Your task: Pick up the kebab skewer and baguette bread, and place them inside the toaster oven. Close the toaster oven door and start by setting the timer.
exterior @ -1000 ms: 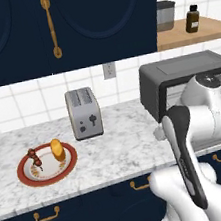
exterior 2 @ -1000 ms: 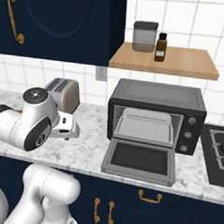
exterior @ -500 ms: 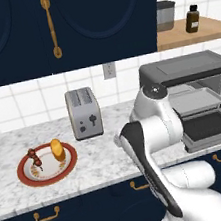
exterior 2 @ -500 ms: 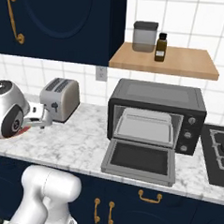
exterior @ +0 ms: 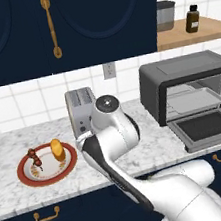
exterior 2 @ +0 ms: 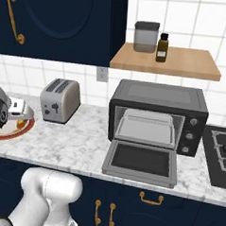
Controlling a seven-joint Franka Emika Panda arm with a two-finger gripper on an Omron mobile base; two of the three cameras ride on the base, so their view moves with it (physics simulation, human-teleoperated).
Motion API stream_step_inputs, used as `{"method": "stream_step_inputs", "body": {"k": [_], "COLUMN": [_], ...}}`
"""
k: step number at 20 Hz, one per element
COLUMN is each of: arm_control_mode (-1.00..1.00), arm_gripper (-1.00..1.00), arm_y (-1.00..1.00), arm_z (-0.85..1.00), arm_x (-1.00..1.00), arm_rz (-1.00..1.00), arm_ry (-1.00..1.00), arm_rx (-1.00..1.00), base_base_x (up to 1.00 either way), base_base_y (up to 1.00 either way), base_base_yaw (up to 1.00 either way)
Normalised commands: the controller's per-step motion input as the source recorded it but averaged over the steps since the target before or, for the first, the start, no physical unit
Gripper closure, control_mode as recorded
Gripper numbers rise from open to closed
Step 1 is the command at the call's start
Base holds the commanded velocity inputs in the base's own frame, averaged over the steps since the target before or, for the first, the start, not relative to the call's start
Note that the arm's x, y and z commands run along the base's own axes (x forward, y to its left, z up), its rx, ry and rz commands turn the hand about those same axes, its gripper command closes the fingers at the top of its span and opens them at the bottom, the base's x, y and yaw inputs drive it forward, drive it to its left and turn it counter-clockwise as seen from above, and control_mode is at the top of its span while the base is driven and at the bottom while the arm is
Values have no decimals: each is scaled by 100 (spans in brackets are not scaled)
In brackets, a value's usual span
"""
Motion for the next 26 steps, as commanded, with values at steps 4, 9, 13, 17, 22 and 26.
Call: {"method": "stream_step_inputs", "body": {"k": [4, 9, 13, 17, 22, 26], "arm_control_mode": [-100, -100, -100, -100, -100, -100], "arm_gripper": [-100, -100, -100, -100, -100, -100], "arm_y": [100, 59, 23, 24, 23, 36], "arm_z": [-34, -32, -33, -48, -18, -32], "arm_x": [75, 52, 40, 39, 35, 43], "arm_rz": [-1, 0, -2, -1, -5, -10], "arm_ry": [0, 4, 12, 5, 2, 7], "arm_rx": [0, 0, 0, 0, 0, 0], "base_base_x": [0, 0, 0, 0, 0, 0], "base_base_y": [0, 0, 0, 0, 0, 0], "base_base_yaw": [0, 0, 0, 0, 0, 0]}}
